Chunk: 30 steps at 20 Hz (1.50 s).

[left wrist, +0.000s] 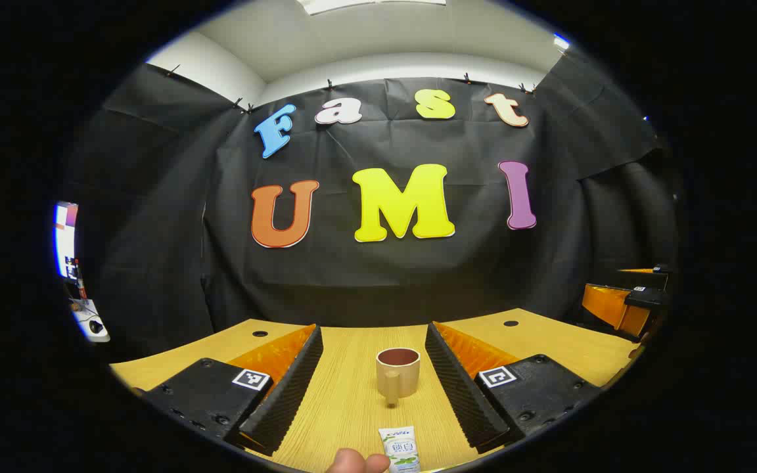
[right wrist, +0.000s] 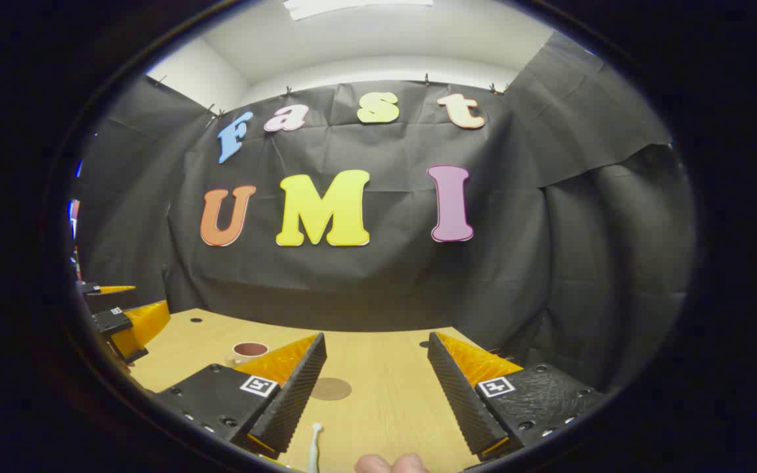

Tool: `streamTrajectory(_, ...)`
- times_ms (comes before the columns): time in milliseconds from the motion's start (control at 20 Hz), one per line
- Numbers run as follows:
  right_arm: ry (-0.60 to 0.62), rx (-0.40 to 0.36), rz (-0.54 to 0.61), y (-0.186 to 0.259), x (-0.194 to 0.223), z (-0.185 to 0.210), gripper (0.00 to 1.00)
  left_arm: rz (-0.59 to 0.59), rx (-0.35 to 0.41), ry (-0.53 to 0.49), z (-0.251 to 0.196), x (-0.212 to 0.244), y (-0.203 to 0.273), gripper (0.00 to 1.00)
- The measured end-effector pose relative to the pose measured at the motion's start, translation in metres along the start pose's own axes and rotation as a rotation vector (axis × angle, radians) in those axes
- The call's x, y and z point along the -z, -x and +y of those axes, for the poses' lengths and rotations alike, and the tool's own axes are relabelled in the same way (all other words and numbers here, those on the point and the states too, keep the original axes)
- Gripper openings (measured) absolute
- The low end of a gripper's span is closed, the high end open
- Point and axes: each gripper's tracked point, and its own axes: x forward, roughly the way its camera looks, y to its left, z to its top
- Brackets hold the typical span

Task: Put the toothbrush and toothpaste on the desktop into the cup, then pick up the cup and place it on the coaster on the desktop.

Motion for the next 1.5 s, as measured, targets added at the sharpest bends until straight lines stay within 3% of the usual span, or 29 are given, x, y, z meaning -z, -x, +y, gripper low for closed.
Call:
streamTrajectory(1000, 0.025, 0.05, 0.01, 0.006, 0.0, -0.014, 0.94, 0.031, 0.011, -0.019, -0.011, 0.006, -0.001, 0.99)
streamTrajectory(1300, 0.018, 0.046, 0.059, 0.011, 0.023, -0.019, 0.94, 0.142, 0.041, -0.002, -0.023, 0.041, 0.008, 0.99)
streamTrajectory(1350, 0.014, 0.045, 0.072, 0.012, 0.029, -0.021, 0.96, 0.17, 0.04, 0.004, -0.024, 0.05, 0.012, 0.94)
streamTrajectory(1400, 0.008, 0.043, 0.089, 0.012, 0.037, -0.021, 0.94, 0.205, 0.05, 0.009, -0.028, 0.06, 0.016, 1.0)
streamTrajectory(1500, -0.008, 0.03, 0.125, 0.013, 0.051, -0.019, 0.94, 0.277, 0.057, 0.023, -0.031, 0.084, 0.029, 1.0)
